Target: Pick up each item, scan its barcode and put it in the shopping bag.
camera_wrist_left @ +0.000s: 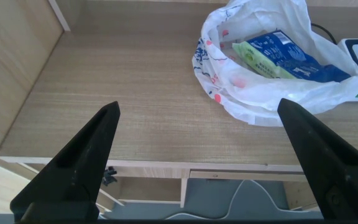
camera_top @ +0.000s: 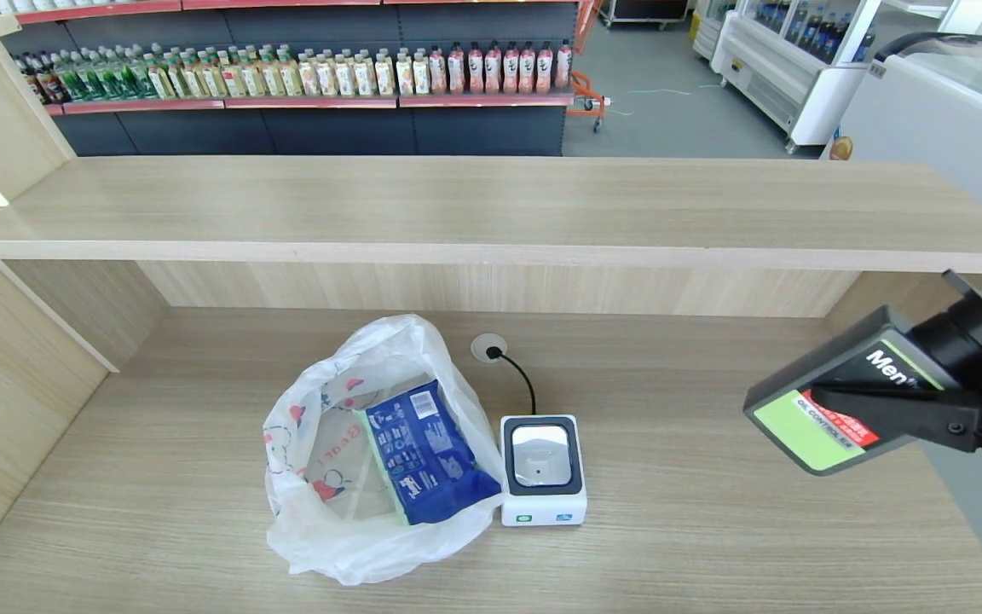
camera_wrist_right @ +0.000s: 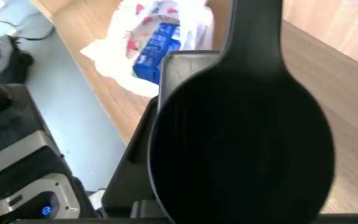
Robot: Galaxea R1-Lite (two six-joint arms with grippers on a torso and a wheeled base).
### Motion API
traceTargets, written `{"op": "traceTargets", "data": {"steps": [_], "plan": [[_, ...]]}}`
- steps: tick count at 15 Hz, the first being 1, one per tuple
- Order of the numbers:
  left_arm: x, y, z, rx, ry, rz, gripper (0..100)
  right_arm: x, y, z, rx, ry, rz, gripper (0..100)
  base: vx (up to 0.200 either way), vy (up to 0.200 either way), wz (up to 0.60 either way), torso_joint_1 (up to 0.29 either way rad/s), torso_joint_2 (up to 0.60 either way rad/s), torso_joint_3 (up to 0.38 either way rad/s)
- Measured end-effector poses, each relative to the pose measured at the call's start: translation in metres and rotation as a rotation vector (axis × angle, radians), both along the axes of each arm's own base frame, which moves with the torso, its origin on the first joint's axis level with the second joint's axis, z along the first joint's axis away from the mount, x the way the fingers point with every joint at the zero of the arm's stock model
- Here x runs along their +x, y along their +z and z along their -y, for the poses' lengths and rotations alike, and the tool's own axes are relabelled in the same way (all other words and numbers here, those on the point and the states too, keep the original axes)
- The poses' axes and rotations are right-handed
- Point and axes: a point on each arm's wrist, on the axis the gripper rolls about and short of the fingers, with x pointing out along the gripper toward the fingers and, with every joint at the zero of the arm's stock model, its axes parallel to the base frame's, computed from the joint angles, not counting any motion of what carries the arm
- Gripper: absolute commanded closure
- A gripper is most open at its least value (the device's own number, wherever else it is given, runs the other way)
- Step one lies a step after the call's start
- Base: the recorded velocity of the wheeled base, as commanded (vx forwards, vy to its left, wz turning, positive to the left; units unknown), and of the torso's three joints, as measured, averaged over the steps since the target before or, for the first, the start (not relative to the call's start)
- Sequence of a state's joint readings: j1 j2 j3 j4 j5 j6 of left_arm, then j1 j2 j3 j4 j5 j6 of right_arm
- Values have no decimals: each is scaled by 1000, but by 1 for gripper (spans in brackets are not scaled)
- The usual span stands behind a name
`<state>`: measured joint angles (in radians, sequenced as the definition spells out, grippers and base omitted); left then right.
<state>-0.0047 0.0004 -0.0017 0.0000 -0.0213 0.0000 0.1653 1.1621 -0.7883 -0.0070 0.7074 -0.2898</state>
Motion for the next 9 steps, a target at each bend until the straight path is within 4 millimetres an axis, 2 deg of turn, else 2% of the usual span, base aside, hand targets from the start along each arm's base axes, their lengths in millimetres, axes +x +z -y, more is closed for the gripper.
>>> {"op": "traceTargets", "data": {"steps": [9], "plan": [[0,0,0,0,-1,0,0,-42,35,9,-66,-68,-38,100,0,0,0,0,0,0]]}}
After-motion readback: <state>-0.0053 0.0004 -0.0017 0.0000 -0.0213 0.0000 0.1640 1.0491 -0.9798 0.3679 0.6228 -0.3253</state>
